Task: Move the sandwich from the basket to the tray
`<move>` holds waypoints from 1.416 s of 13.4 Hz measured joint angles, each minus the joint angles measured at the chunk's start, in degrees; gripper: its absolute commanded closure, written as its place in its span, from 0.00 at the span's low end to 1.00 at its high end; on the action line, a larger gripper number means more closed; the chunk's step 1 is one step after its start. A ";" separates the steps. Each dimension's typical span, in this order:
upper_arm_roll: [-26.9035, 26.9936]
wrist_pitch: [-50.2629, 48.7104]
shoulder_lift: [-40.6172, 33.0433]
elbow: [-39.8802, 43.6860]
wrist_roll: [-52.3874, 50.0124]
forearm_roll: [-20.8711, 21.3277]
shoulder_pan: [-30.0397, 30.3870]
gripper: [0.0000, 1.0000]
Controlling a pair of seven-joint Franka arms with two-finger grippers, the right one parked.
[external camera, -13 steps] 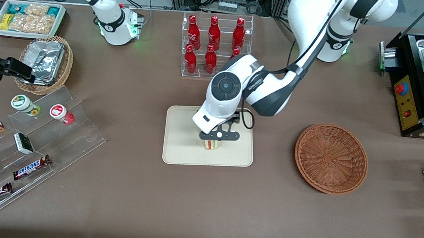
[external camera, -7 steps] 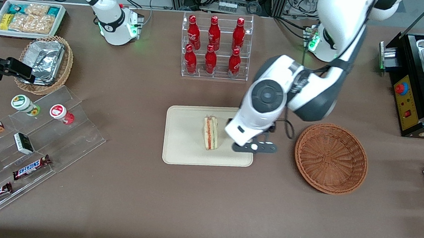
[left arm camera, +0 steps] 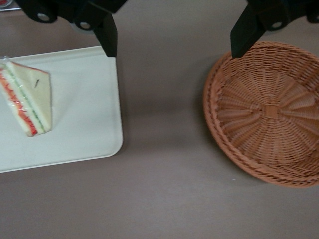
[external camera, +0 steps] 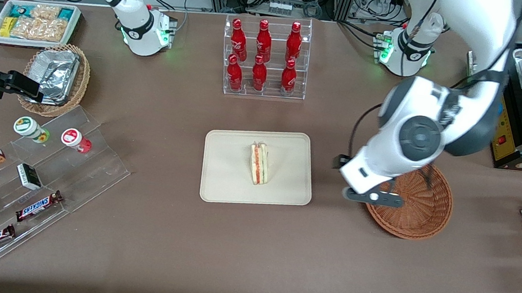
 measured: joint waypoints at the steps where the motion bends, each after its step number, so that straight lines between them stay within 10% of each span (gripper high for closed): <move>1: 0.01 0.02 -1.59 -1.57 1.00 0.02 1.32 0.00; 19: -6.54 -10.92 -20.86 -11.08 12.50 0.08 22.42 0.00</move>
